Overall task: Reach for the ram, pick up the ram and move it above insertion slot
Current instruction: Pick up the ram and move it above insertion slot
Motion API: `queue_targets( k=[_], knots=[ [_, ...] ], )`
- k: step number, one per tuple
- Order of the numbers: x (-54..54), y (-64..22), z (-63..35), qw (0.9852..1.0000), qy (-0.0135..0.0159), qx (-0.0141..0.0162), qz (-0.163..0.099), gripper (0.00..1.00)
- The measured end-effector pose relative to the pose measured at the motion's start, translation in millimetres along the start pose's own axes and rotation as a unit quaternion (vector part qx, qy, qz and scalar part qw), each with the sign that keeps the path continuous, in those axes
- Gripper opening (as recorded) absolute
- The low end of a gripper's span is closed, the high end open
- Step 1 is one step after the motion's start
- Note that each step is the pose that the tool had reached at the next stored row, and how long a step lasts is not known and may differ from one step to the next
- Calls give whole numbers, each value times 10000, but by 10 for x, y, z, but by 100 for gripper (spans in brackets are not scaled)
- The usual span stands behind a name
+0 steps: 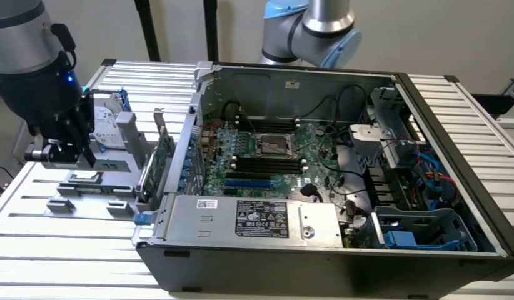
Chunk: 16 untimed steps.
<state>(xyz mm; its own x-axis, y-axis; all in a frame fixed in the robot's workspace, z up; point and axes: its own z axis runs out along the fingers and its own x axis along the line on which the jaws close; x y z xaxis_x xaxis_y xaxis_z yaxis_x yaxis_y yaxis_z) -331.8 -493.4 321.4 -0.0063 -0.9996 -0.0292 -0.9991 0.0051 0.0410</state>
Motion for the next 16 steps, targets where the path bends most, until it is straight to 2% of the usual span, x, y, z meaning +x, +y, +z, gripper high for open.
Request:
queue_targets(
  k=[4,16],
  knots=[
    [-5,-172,-189,10000,-8,-10,0,13],
    [-21,-699,-759,10000,-55,-48,-5,13]
  ],
)
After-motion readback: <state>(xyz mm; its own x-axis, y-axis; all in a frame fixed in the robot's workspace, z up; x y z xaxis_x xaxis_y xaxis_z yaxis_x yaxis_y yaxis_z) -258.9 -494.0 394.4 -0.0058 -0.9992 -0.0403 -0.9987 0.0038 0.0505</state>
